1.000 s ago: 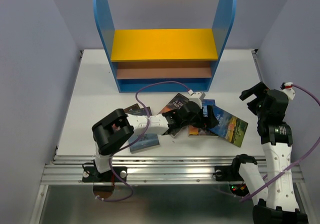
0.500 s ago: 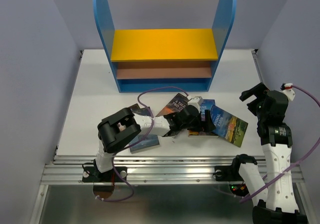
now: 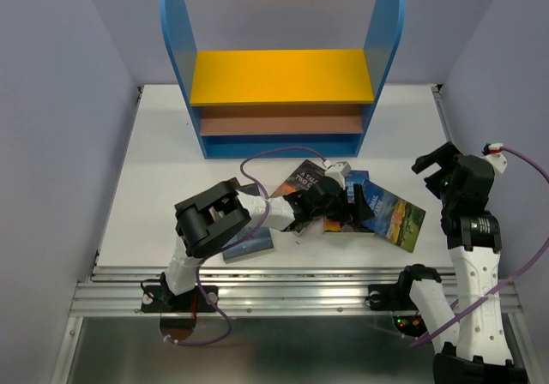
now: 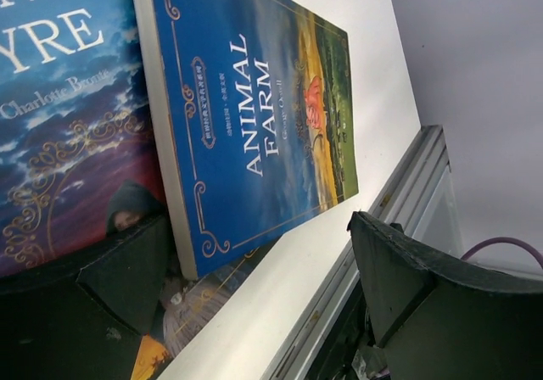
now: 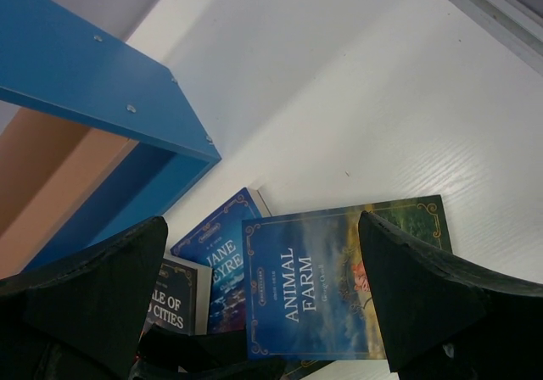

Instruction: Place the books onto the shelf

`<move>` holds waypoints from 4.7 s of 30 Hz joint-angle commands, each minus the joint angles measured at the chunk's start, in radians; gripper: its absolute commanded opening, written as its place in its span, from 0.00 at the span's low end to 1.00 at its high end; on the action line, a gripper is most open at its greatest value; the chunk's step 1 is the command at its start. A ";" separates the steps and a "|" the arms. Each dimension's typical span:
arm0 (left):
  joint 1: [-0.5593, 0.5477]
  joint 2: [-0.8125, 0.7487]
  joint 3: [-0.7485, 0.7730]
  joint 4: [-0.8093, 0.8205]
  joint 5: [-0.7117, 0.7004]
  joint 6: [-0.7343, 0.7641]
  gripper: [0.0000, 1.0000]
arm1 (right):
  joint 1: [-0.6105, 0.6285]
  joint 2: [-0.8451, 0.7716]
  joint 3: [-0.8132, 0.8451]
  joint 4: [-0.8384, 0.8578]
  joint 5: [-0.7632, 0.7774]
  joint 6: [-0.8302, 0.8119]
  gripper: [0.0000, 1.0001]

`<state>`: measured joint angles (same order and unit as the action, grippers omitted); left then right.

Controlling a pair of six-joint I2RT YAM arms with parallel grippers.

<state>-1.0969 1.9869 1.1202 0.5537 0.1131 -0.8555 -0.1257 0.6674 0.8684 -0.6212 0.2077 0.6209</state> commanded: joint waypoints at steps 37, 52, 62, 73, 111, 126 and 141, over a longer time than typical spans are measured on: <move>0.043 -0.143 -0.036 0.032 -0.002 0.182 0.00 | -0.006 -0.014 -0.003 0.107 -0.285 -0.125 1.00; 0.035 -0.677 -0.033 -0.365 -0.481 0.525 0.00 | 0.003 0.064 -0.035 0.229 -0.544 -0.150 1.00; 0.029 -0.734 0.427 -0.888 -0.760 0.804 0.00 | 0.003 0.112 -0.043 0.222 -0.432 -0.148 1.00; 0.045 -0.803 0.642 -0.913 -1.030 1.186 0.00 | 0.003 0.129 -0.045 0.224 -0.410 -0.148 1.00; 0.698 -0.606 1.069 -1.256 -0.395 1.314 0.00 | 0.003 0.173 -0.065 0.210 -0.341 -0.147 1.00; 0.730 -0.511 1.041 -1.265 -0.471 1.279 0.00 | 0.003 0.159 -0.074 0.212 -0.332 -0.144 1.00; 0.763 -0.438 1.035 -1.172 -0.544 1.253 0.51 | 0.003 0.184 -0.071 0.212 -0.318 -0.147 1.00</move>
<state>-0.3412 1.5311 2.1300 -0.6998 -0.3904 0.4046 -0.1238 0.8532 0.8028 -0.4435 -0.1310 0.4828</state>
